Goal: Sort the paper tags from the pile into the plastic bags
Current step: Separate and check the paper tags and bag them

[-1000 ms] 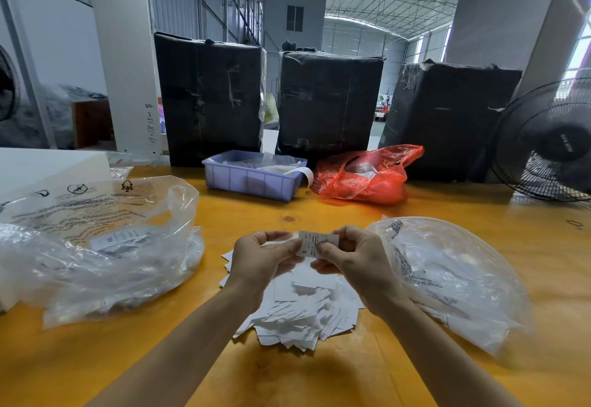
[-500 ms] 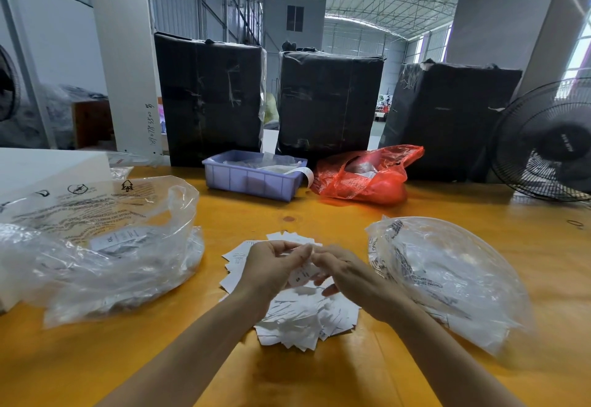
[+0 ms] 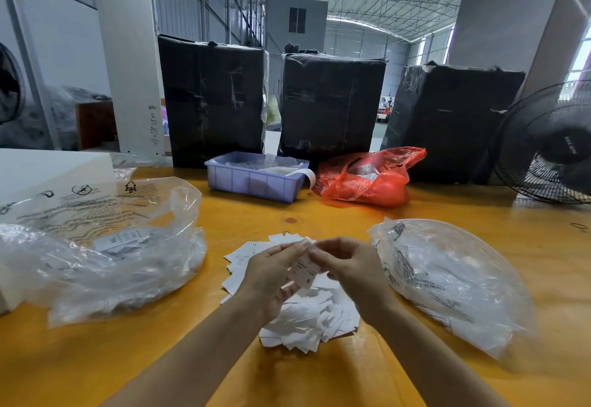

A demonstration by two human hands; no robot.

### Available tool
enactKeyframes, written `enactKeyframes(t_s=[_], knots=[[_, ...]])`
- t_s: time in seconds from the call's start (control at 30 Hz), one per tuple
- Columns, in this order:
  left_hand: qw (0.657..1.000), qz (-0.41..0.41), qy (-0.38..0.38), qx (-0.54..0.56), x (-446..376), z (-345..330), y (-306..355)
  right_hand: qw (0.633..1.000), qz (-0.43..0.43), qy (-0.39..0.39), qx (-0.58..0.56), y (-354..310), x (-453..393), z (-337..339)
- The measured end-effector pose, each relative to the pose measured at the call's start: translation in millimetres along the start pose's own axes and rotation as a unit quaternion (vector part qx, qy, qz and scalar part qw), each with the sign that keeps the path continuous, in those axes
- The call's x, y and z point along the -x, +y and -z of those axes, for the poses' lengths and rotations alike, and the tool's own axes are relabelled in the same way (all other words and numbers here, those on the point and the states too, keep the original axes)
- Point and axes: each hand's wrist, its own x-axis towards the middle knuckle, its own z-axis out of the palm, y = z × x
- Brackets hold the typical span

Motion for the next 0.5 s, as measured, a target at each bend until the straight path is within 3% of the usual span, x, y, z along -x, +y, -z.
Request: enactKeyframes(t_s=[0.1, 0.2, 0.33, 0.5], knots=[[0.999, 0.003, -0.016, -0.052, -2.3, 2.4, 3.5, 0.989, -0.098, 0.031, -0.110, 0.3, -4.4, 6.2], [0.993, 0.022, -0.029, -0.111, -5.2, 8.5, 8.0, 0.975, -0.133, 0.034, -0.175, -0.2, -5.4, 7.7], [0.974, 0.013, -0.090, -0.209, -5.0, 17.2, 11.3, 0.982, -0.113, 0.030, -0.145, 2.4, -5.5, 6.8], [0.942, -0.052, -0.070, -0.325, -6.9, 24.3, 23.6, 0.989, -0.071, 0.060, -0.111, 4.2, -4.1, 5.2]])
